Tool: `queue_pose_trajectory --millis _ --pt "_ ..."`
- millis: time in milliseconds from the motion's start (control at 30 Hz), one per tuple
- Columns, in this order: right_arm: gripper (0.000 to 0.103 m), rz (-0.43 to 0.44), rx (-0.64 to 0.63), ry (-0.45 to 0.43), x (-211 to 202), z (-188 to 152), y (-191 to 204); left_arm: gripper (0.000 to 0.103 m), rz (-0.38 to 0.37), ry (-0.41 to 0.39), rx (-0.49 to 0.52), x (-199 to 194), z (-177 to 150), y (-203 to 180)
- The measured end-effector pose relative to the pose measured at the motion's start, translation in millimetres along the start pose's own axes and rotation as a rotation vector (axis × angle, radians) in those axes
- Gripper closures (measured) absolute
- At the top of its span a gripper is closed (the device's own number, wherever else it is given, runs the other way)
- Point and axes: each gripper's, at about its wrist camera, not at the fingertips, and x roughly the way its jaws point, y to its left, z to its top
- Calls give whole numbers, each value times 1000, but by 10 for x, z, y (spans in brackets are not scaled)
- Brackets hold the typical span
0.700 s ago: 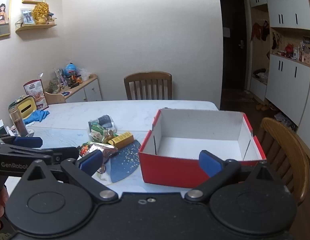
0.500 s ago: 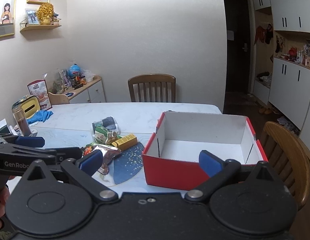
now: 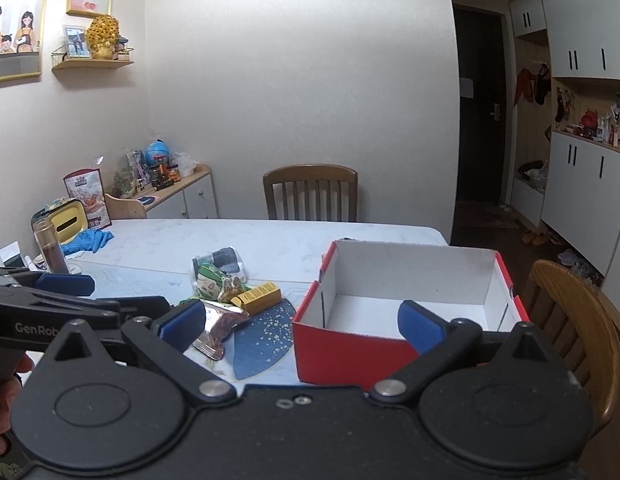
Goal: Organize objects
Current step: 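Move both tools toward the pile of items on the table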
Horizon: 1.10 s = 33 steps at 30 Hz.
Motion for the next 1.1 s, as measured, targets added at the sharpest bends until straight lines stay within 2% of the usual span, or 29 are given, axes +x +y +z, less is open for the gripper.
queue_pose_trajectory --millis 533,867,1100 --pt "1 27 -13 31 232 38 147 0 -1 3 -14 133 25 277" --pt "1 39 -26 79 516 75 379 0 -28 38 -46 362 49 643" --pt "2 105 -105 155 805 92 670 0 -54 72 -123 545 10 1037"
